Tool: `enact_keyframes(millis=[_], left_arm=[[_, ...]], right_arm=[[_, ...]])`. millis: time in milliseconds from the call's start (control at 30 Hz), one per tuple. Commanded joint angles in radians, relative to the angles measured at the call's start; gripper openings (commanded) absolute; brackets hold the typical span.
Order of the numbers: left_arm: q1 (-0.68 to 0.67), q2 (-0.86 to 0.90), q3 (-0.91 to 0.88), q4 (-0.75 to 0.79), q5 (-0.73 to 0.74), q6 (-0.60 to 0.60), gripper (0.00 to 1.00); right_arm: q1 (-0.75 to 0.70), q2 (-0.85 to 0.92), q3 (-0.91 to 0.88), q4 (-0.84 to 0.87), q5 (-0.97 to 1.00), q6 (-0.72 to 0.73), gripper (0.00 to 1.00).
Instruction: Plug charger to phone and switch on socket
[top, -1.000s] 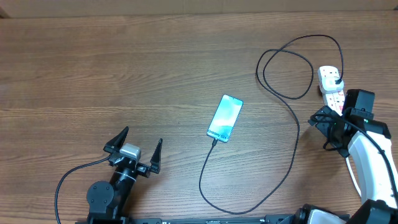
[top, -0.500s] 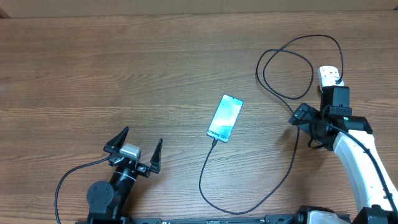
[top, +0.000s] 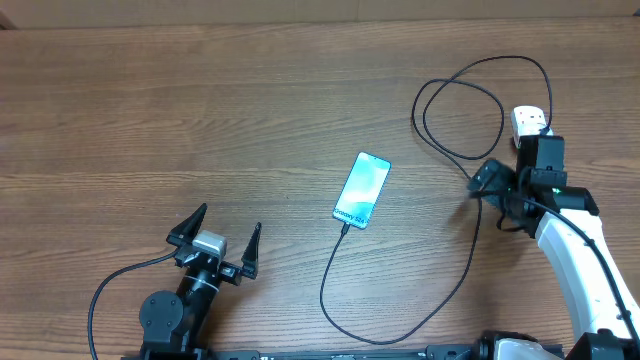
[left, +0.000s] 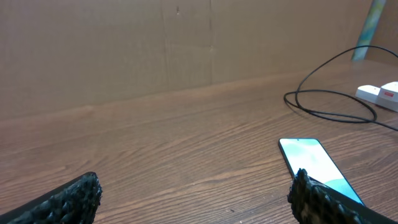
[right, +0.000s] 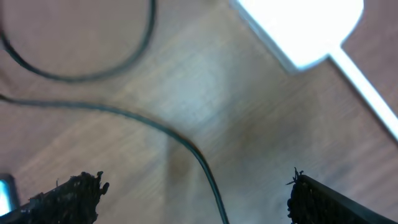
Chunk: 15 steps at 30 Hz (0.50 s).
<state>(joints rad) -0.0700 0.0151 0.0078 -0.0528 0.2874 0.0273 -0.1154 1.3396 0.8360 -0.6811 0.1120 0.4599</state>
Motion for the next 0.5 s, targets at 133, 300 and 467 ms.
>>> enact_keyframes(millis=[133, 300, 467], left_arm=[[0.004, -0.011, -0.003, 0.001, -0.006, -0.013, 1.0], [0.004, -0.011, -0.003, 0.001, -0.006, -0.013, 1.0], [0.004, -0.011, -0.003, 0.001, -0.006, -0.013, 1.0]], right_arm=[[0.004, -0.021, -0.023, 0.276, -0.057, 0.002, 1.0], [0.004, -0.021, -0.048, 0.473, -0.254, -0.134, 1.0], [0.018, -0.021, -0.08, 0.58, -0.353, -0.26, 1.0]])
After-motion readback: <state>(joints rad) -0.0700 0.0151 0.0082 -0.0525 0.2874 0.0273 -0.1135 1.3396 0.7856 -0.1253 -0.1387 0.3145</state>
